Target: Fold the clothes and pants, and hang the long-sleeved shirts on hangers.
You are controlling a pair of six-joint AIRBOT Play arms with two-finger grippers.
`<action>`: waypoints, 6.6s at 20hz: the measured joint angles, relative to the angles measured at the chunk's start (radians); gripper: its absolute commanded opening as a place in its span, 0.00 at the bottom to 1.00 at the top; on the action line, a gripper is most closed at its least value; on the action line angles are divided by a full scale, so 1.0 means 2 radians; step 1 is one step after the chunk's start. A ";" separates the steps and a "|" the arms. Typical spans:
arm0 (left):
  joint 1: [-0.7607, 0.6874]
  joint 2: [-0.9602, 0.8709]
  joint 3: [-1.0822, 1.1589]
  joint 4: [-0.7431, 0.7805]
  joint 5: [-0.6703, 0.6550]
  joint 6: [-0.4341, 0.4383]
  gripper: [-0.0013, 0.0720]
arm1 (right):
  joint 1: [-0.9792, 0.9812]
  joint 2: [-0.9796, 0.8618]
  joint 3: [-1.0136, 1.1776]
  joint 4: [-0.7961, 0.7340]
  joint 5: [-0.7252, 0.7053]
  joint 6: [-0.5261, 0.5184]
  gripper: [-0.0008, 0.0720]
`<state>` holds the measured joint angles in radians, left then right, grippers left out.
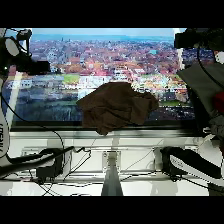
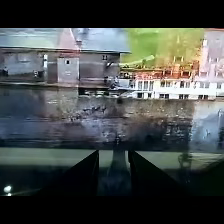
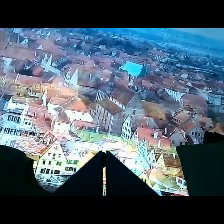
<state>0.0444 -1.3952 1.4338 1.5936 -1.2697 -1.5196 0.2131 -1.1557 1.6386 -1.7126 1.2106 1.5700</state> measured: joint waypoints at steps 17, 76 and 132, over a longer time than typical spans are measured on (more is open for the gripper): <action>0.006 -0.033 -0.010 -0.036 -0.004 0.054 0.04 | -0.248 -0.002 -0.187 0.101 0.041 -0.132 0.03; 0.023 -0.004 -0.047 -0.138 0.248 0.122 0.03 | -0.063 -0.002 -0.452 0.500 -0.288 -0.362 0.67; 0.108 0.159 -0.417 -0.397 0.230 0.212 0.04 | 0.076 -0.356 -0.030 0.288 -0.267 -0.191 0.03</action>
<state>0.2607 -1.0771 0.5999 0.7986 -0.8101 -1.0966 0.3656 -1.8675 1.5780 -1.1370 0.6773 1.1885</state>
